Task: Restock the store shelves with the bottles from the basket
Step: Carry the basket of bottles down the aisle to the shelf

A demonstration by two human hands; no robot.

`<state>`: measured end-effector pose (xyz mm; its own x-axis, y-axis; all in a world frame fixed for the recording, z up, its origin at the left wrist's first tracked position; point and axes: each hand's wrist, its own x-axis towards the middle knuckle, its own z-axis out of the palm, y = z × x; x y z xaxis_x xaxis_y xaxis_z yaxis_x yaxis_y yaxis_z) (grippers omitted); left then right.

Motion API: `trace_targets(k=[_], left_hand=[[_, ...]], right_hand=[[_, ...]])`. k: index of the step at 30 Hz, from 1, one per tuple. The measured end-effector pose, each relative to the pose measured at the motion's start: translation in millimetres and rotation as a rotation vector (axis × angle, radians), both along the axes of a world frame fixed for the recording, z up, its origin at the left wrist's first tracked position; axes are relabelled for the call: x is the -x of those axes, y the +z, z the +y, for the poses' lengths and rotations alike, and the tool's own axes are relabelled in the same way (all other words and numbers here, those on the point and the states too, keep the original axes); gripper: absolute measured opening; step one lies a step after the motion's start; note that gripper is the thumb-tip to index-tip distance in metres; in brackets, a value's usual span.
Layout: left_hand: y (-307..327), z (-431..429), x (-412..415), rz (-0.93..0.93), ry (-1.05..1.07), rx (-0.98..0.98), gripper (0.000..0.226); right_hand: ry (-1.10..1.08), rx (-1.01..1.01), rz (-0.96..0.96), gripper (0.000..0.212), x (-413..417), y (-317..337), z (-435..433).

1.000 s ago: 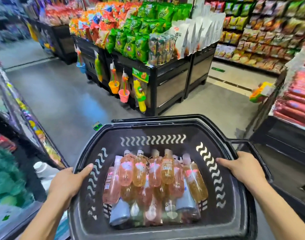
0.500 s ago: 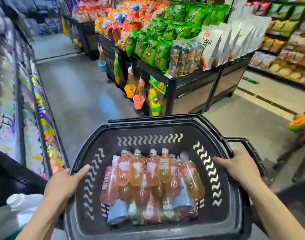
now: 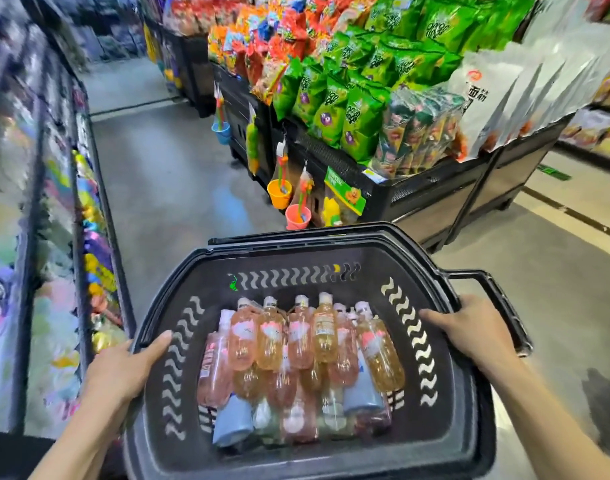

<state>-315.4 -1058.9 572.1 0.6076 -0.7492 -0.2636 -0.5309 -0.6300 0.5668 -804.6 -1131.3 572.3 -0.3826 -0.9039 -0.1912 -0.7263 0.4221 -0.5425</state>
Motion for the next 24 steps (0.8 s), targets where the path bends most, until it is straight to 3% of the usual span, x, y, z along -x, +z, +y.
trace_targets(k=[3,8,24], left_hand=[[-4,-44,-18,0.039,0.05,0.008,0.055],[-13,-119,-42,0.019,0.102,0.007,0.046],[-18,-318,-145,0.095,0.421,0.009,0.053]], right_hand=[[0.028,-0.001,-0.005,0.05,-17,-3,-59],[0.104,-0.015,-0.017,0.05,-46,-18,-165],[0.345,-0.045,0.031,0.049,-189,-12,-475]])
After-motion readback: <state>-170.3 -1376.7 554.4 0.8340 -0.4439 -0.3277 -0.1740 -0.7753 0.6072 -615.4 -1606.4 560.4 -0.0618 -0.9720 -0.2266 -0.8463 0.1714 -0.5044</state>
